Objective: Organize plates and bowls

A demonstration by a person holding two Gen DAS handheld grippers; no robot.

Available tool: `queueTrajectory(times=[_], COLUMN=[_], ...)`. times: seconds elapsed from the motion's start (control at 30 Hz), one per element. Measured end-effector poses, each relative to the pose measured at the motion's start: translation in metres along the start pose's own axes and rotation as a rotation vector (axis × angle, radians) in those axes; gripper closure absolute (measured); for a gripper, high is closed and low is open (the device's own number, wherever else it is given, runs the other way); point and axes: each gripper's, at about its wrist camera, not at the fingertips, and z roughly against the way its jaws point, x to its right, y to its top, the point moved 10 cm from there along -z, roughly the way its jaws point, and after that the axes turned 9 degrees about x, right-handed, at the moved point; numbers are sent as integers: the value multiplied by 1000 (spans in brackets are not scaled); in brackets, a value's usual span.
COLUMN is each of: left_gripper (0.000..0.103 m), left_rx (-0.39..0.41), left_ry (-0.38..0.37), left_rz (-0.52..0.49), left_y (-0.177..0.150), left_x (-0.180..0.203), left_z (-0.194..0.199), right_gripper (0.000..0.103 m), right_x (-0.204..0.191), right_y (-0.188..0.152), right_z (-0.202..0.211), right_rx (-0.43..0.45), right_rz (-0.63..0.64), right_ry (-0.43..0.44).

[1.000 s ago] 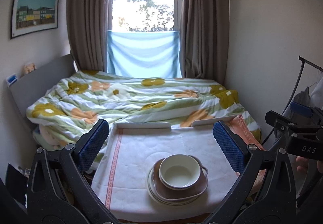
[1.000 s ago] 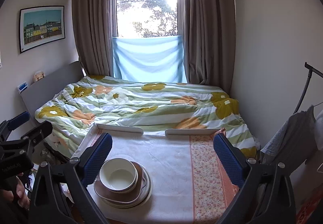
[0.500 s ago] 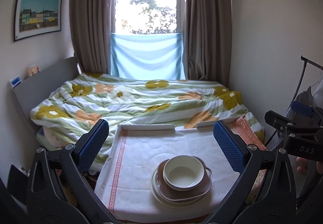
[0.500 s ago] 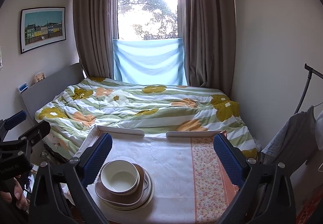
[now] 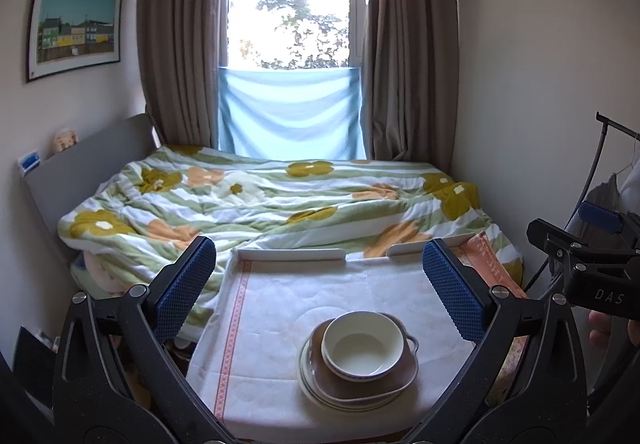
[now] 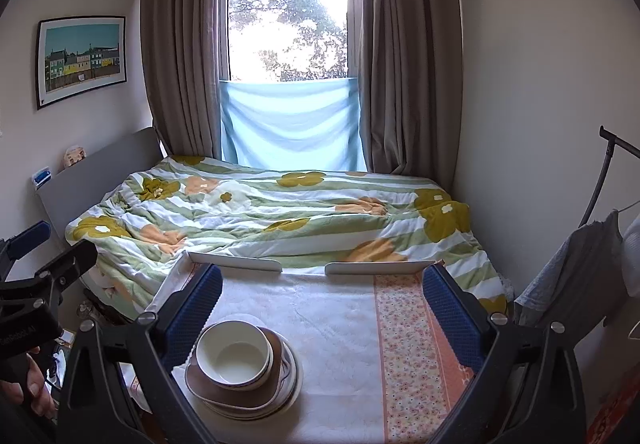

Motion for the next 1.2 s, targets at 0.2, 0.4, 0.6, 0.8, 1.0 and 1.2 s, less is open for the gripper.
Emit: queueTrajectory(times=[0.2,0.4,0.6,0.8,1.0,1.2], left_gripper=[0,0,0,0,0,0], left_rx=[13,23,25,21,21,21], left_ry=[1,0,0,-2,-5,-3], left_rz=[6,-2,-2,-6,-5,-8], left_y=[3,4,5,5,5,5], left_x=[1,4,4,5,5,5], left_z=[2,4,4,4,3,3], right_gripper=[3,3,3,3,3,3], right_x=[1,3,3,4,4,6], right_y=[1,2,2,2,2,3], right_z=[0,0,0,0,-2,-2], right_rx=[5,9,10,12,16,25], right_rz=[0,-9,-9,-7,-7,-2], right_ry=[-7,-12,-14,-15,-20,-35])
